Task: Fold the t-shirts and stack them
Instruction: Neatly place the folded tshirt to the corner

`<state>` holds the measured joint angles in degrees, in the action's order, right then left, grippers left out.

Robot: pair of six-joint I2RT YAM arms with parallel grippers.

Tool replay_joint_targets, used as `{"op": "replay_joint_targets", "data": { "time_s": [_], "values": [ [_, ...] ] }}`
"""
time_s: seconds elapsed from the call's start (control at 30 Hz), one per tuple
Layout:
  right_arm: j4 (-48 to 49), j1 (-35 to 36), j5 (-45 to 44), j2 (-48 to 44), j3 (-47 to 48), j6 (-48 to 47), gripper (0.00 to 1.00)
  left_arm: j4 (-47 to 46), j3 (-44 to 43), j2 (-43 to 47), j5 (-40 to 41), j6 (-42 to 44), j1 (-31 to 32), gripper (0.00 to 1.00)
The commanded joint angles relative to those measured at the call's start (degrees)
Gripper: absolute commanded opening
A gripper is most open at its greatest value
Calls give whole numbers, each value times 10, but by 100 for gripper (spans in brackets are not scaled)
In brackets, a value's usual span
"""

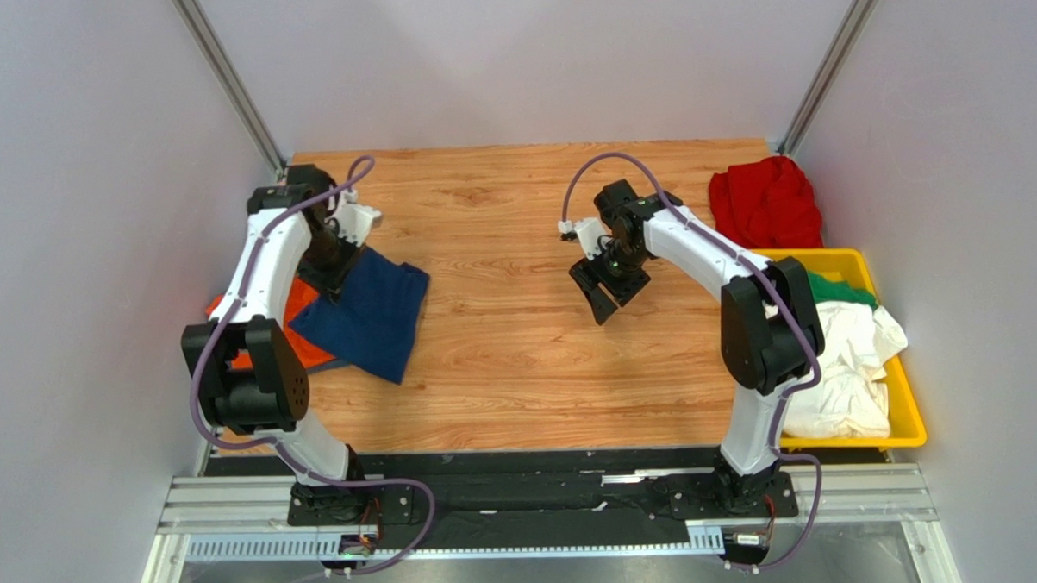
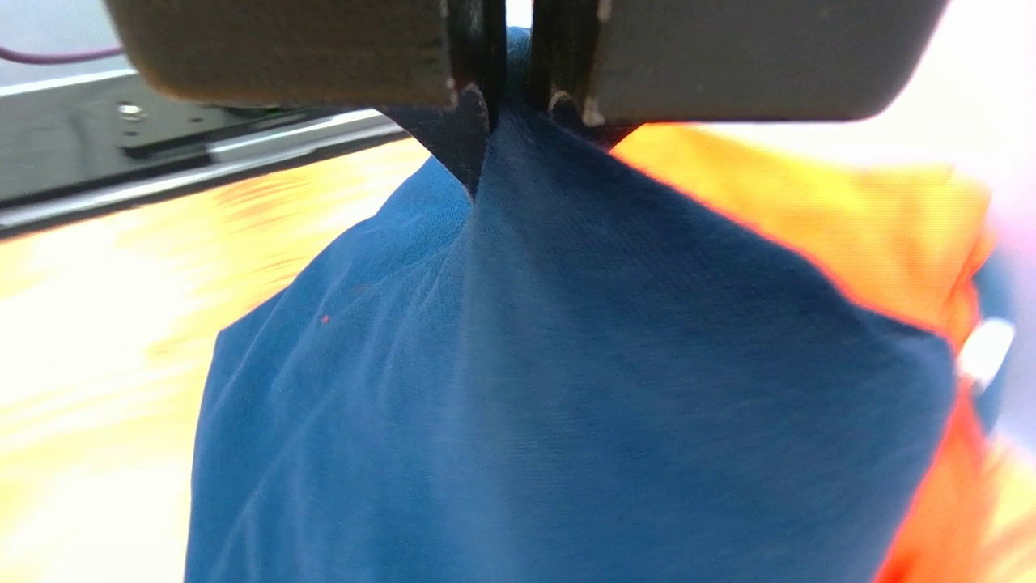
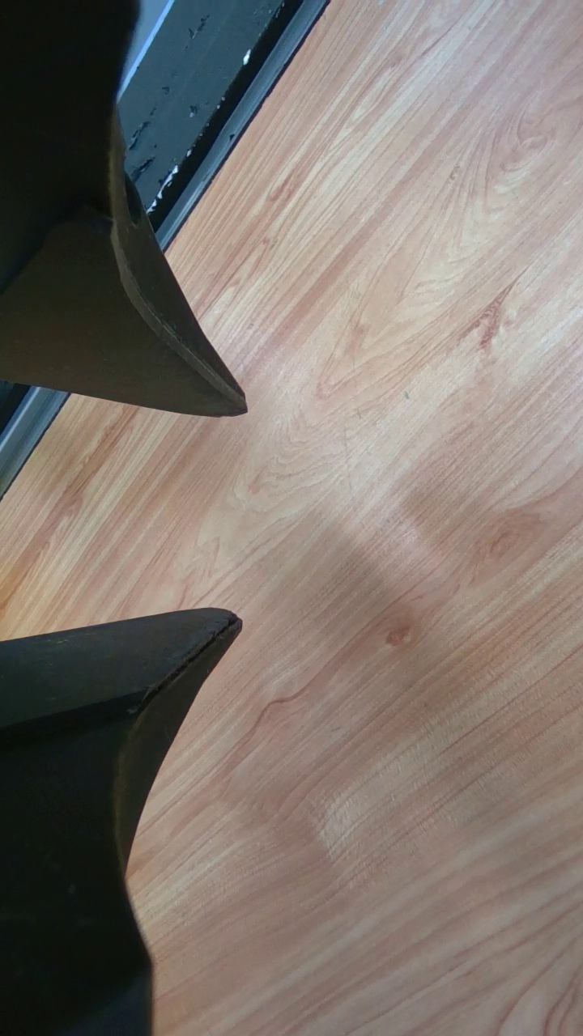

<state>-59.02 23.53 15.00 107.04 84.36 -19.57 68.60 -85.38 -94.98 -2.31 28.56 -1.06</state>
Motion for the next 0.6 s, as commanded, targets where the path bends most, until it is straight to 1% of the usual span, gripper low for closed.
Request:
{"op": "replay_joint_targets", "data": {
  "time_s": [0.0, 0.17, 0.2, 0.3, 0.57],
  "values": [
    [15, -2, 7, -27, -7, -9, 63, 5, -9, 37, 45, 58, -68, 0],
    [16, -3, 6, -31, -13, -10, 63, -7, 7, 52, 54, 85, -129, 0],
    [15, -2, 6, -32, -14, -11, 63, -8, 13, 59, 52, 93, -150, 0],
    [16, -2, 8, -31, -18, -11, 63, -31, 32, 76, 61, 110, -188, 0],
    [14, -2, 14, -32, -20, -5, 63, -90, 53, 68, 62, 140, -285, 0]
  ]
}}
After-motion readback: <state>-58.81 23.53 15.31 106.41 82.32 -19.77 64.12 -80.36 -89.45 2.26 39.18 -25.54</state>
